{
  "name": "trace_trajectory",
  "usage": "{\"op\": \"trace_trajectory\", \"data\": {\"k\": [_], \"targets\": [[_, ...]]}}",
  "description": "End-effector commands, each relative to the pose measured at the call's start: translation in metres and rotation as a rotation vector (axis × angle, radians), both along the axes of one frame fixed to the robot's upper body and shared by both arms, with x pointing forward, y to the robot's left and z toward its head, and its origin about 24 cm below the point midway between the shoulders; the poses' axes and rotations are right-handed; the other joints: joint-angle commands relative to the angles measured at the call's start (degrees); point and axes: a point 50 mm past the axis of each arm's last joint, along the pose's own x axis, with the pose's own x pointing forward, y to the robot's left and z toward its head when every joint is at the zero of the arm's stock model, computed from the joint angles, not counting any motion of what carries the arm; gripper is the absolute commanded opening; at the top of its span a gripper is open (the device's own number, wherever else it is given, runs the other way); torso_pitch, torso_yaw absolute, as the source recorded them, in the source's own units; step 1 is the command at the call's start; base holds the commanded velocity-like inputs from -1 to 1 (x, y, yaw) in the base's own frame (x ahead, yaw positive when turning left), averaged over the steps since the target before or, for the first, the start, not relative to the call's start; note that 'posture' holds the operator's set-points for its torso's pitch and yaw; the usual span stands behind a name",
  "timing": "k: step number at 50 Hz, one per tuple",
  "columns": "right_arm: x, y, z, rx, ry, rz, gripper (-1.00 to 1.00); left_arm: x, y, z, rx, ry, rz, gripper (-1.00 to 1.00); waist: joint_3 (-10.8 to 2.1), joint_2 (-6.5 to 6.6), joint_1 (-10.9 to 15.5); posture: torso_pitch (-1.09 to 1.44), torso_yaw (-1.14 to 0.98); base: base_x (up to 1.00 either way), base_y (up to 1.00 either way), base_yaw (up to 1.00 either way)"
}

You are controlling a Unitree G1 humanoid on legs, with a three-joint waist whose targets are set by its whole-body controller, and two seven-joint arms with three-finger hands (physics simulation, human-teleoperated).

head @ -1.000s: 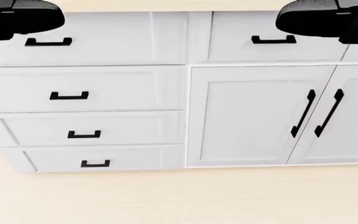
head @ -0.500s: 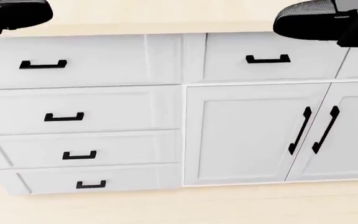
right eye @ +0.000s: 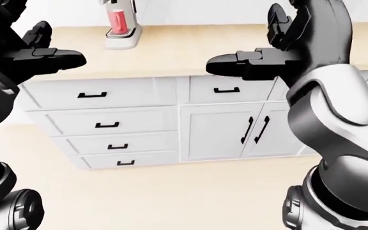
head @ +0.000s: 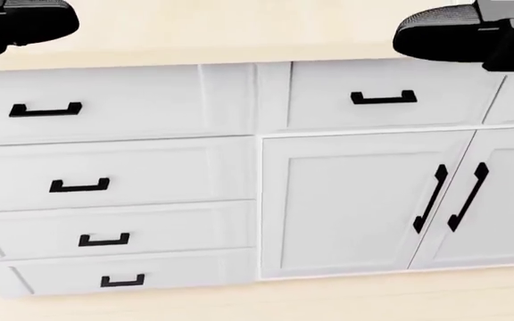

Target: Press the button on the coffee machine to serve coffee.

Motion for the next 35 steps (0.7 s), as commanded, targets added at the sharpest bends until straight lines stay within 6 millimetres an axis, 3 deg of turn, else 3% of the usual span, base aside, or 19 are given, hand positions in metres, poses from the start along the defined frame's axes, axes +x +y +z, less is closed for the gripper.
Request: {"op": "trace_trajectory", "data": {"k": [1,5,7,9,10,13,17,19,21,22,23,24,27,31,33,34,35], "targets": [[-0.0078,-0.0053,0.0146,0.023,-0.093,-0.031,1.00,-0.0089,-0.0040,0.0184,0.004,-0.105,-0.022,1.00,-1.32,0.04,-0.28,0.00,0.00,0.12,0.05,0.00],[-0.0074,-0.0056,0.0143,0.024,-0.091,-0.031,1.00,-0.0093,-0.0038,0.0193,0.004,-0.105,-0.021,1.00,-0.95,-2.71,0.07,0.00,0.00,0.11,0.06,0.00],[-0.0081,-0.0054,0.0151,0.025,-0.092,-0.031,1.00,-0.0090,-0.0041,0.0189,0.003,-0.105,-0.022,1.00,-1.55,-5.80,0.36,0.00,0.00,0.11,0.07,0.00],[-0.0084,-0.0058,0.0155,0.026,-0.093,-0.032,1.00,-0.0090,-0.0039,0.0191,0.004,-0.105,-0.022,1.00,-1.16,-5.03,-0.02,0.00,0.00,0.11,0.07,0.00],[-0.0081,-0.0059,0.0153,0.025,-0.093,-0.031,1.00,-0.0086,-0.0037,0.0183,0.004,-0.105,-0.021,1.00,-1.17,-5.52,0.23,0.00,0.00,0.11,0.08,0.00],[-0.0088,-0.0052,0.0160,0.025,-0.094,-0.030,1.00,-0.0093,-0.0039,0.0197,0.003,-0.105,-0.021,1.00,-1.48,-4.26,-0.04,0.00,0.00,0.11,0.08,0.00],[-0.0088,-0.0059,0.0164,0.025,-0.094,-0.032,1.00,-0.0092,-0.0036,0.0199,0.003,-0.105,-0.020,1.00,-0.74,-2.41,-0.19,0.00,0.00,0.11,0.11,0.00],[-0.0089,-0.0059,0.0161,0.024,-0.093,-0.032,1.00,-0.0089,-0.0036,0.0195,0.005,-0.106,-0.020,1.00,-0.95,-0.84,-0.49,0.00,0.00,0.11,0.16,0.00],[-0.0090,-0.0058,0.0161,0.024,-0.092,-0.032,1.00,-0.0093,-0.0037,0.0199,0.007,-0.106,-0.019,1.00,-1.77,2.12,-0.91,0.00,0.00,0.12,0.18,0.00],[-0.0091,-0.0057,0.0163,0.024,-0.092,-0.032,1.00,-0.0097,-0.0035,0.0205,0.005,-0.106,-0.019,1.00,-2.39,2.26,-1.36,0.00,0.00,0.10,0.17,0.00],[-0.0091,-0.0056,0.0163,0.024,-0.092,-0.033,1.00,-0.0101,-0.0037,0.0206,0.005,-0.106,-0.019,1.00,-1.50,1.38,-0.48,0.00,0.00,0.09,0.18,0.00],[-0.0089,-0.0058,0.0160,0.024,-0.091,-0.033,1.00,-0.0091,-0.0030,0.0195,0.005,-0.106,-0.018,1.00,-1.22,1.92,-0.77,0.00,0.00,0.09,0.18,0.00],[-0.0091,-0.0059,0.0161,0.024,-0.092,-0.035,1.00,-0.0093,-0.0036,0.0193,0.006,-0.105,-0.019,1.00,-1.56,0.21,-0.47,0.00,0.00,0.09,0.19,0.00],[-0.0092,-0.0060,0.0159,0.024,-0.090,-0.036,1.00,-0.0093,-0.0038,0.0199,0.005,-0.105,-0.019,1.00,-0.96,-2.16,-0.17,0.00,0.00,0.06,0.21,0.00],[-0.0092,-0.0064,0.0161,0.025,-0.091,-0.035,1.00,-0.0100,-0.0044,0.0203,0.006,-0.105,-0.019,1.00,-1.22,-4.12,0.11,0.00,0.00,0.05,0.21,0.00],[-0.0095,-0.0062,0.0164,0.025,-0.091,-0.036,1.00,-0.0102,-0.0041,0.0206,0.005,-0.105,-0.018,1.00,-1.73,-5.84,0.23,0.00,0.00,0.05,0.21,0.00],[-0.0095,-0.0061,0.0166,0.025,-0.091,-0.035,1.00,-0.0098,-0.0036,0.0201,0.005,-0.105,-0.018,1.00,-1.37,-3.96,-0.13,0.00,0.00,0.05,0.22,0.00]]}}
